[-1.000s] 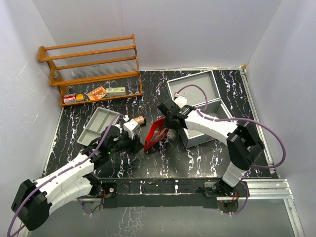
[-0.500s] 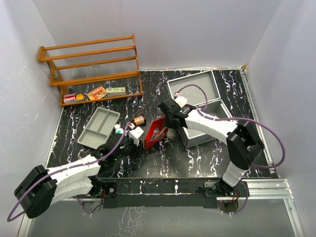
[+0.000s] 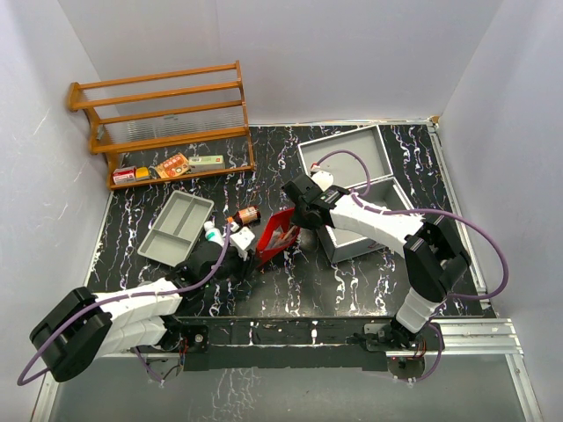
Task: Organize the medicine kit
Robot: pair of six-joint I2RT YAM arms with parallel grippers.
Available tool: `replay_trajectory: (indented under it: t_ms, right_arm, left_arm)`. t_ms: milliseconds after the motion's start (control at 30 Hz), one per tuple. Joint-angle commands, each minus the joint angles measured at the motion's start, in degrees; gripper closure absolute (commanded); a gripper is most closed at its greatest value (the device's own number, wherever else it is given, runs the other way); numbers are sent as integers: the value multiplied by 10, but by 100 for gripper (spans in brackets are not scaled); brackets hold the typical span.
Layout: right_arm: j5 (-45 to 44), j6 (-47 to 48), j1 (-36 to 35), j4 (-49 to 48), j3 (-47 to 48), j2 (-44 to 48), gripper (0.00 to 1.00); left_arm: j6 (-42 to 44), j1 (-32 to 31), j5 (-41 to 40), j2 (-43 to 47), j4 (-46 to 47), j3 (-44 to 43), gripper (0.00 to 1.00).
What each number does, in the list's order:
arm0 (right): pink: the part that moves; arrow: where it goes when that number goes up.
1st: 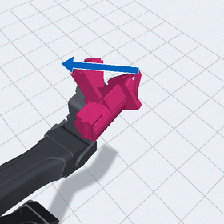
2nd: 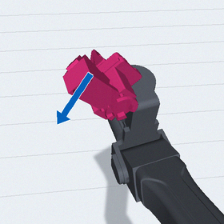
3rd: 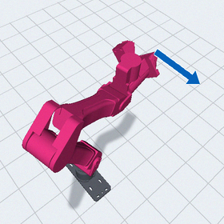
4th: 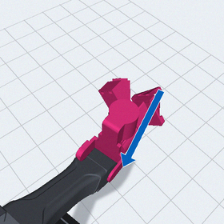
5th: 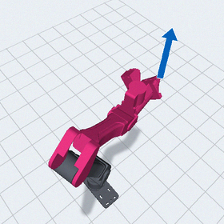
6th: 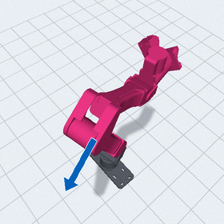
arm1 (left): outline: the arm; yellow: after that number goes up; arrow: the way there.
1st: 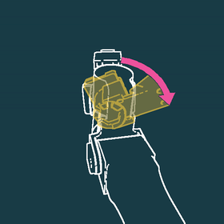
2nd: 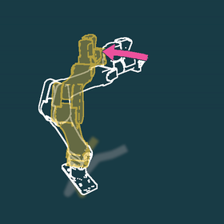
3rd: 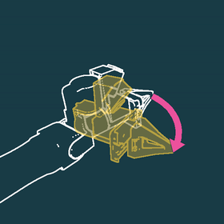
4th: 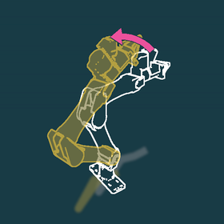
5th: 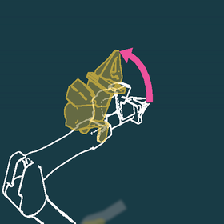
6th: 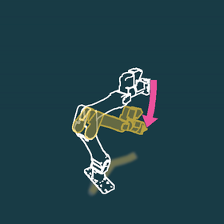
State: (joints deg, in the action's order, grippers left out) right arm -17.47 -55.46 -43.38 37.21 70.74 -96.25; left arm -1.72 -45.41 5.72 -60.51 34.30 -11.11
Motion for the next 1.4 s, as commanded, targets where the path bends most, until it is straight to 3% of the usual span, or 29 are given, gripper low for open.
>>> replay_trajectory:
  t_ms: [0,233,400,533,700,833,1100,1367]
  right_arm:
    - [6,2,2,-15,10,8,100]
    - [11,4,1,-15,11,10,98]
    - [16,8,2,-16,13,15,93]
    - [17,24,2,-17,15,28,82]
    - [12,60,1,-21,4,70,59]
    - [31,119,2,-57,-19,121,51]
    - [181,286,1,-200,-115,243,54]
    - [304,342,-27,-238,-158,279,64]
  left_arm:
    - [16,-2,-4,10,54,6,76]
    - [30,-2,13,28,64,9,82]
    - [32,-2,22,29,64,13,100]
    - [32,-2,23,31,33,-4,100]
    - [17,-2,9,44,-25,-25,100]
    - [-3,-2,10,57,-53,-36,100]
    - [-55,-2,14,59,-139,-90,100]
    - [-91,-2,18,53,-223,-156,100]
